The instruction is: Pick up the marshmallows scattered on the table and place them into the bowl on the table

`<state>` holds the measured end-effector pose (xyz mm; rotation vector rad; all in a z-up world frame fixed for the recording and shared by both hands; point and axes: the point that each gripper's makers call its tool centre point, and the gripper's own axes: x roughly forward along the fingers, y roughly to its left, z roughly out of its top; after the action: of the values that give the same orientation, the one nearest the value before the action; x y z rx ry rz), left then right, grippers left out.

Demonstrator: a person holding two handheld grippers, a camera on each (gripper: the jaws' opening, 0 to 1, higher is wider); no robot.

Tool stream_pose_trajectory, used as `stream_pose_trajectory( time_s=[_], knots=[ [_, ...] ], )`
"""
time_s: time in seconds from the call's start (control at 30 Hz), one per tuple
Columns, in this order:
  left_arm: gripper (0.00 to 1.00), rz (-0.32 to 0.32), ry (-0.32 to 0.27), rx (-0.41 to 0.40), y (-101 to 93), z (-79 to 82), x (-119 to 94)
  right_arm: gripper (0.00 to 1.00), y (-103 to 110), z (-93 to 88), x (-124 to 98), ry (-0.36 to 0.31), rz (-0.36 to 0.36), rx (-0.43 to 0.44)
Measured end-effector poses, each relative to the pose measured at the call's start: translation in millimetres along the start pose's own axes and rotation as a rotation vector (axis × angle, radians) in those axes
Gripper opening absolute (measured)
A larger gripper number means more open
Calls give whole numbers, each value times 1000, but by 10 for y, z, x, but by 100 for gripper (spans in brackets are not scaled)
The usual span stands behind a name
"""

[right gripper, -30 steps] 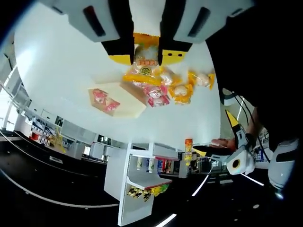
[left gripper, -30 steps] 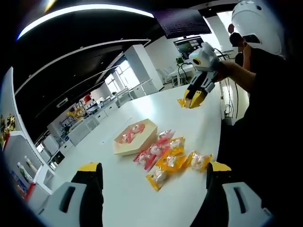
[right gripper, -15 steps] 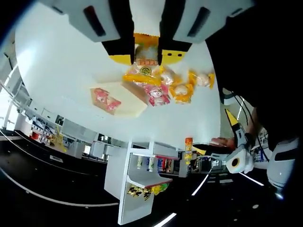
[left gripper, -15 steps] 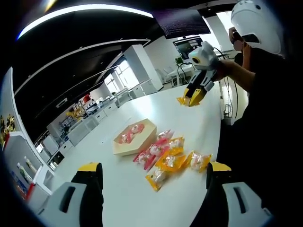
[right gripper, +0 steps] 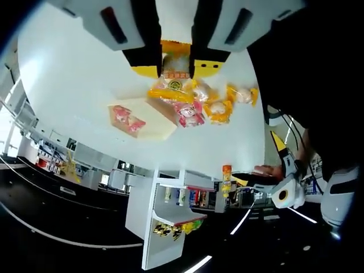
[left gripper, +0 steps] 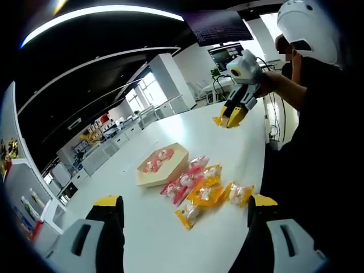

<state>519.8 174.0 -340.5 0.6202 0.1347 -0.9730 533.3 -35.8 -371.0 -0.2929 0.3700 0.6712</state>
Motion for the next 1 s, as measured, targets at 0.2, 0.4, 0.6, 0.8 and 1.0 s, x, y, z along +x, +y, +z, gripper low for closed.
stream_pose_trajectory(
  time_s=[0.2,0.4,0.6,0.8,1.0],
  knots=[
    [89,-9,0,0,-18,2,9,16,-21,-7,-2,0,-2,4],
    [89,-22,2,12,-52,0,21,16,-55,24,1,-15,-14,7],
    [89,-13,-1,7,-29,5,19,16,-87,61,0,-27,-20,13],
    [89,-18,-1,7,-37,3,28,16,-128,120,-3,-34,-30,2],
    [89,-18,-1,7,-36,5,29,16,-140,177,-4,-43,-31,-4]
  ],
)
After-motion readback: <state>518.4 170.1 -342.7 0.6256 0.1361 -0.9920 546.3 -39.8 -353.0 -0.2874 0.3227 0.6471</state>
